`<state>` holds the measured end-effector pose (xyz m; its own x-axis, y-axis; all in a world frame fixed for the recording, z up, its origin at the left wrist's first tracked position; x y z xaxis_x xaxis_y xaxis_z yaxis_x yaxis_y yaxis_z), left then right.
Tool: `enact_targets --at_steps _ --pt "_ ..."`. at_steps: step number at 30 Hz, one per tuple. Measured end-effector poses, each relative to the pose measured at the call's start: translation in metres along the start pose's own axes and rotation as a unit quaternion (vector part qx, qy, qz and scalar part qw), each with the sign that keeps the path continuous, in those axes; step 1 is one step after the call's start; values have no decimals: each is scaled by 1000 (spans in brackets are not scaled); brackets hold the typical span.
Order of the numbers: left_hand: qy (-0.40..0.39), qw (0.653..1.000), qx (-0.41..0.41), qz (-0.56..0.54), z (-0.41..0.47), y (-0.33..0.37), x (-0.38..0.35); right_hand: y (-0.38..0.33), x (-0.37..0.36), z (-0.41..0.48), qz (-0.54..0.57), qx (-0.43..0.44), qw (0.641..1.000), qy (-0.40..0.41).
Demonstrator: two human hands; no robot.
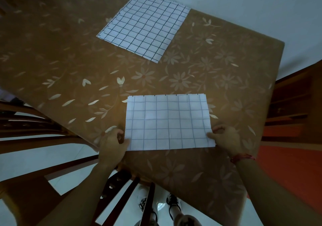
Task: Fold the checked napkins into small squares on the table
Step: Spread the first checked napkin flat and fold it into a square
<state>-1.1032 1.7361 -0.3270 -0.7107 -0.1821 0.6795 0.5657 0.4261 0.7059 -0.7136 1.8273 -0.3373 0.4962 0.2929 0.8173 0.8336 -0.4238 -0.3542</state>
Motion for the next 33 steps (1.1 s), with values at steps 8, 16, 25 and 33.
enact_targets --at_steps 8,16,25,33 --pt "-190 910 -334 154 -59 49 -73 1 -3 1 9 -1 1000 21" --pt "-241 895 -285 245 -63 39 -104 -1 -6 1 17 -10 1000 24" --pt "-235 898 -272 253 -55 35 -108 -1 -6 2 31 -12 999 26" --pt "-231 898 -276 253 -53 36 -111 -4 -3 1 12 0 1000 24"
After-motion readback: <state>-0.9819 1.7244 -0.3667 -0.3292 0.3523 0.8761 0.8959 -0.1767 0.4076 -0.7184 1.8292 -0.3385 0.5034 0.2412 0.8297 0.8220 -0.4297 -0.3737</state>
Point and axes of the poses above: each hand's wrist, its own z-axis towards the middle knuckle, its own x-axis out of the back of the hand, y = z × x, the point moved 4 cm from there along z, towards the middle knuckle, and after that the axes turned 15 degrees about -z, right-handed, at the moved point
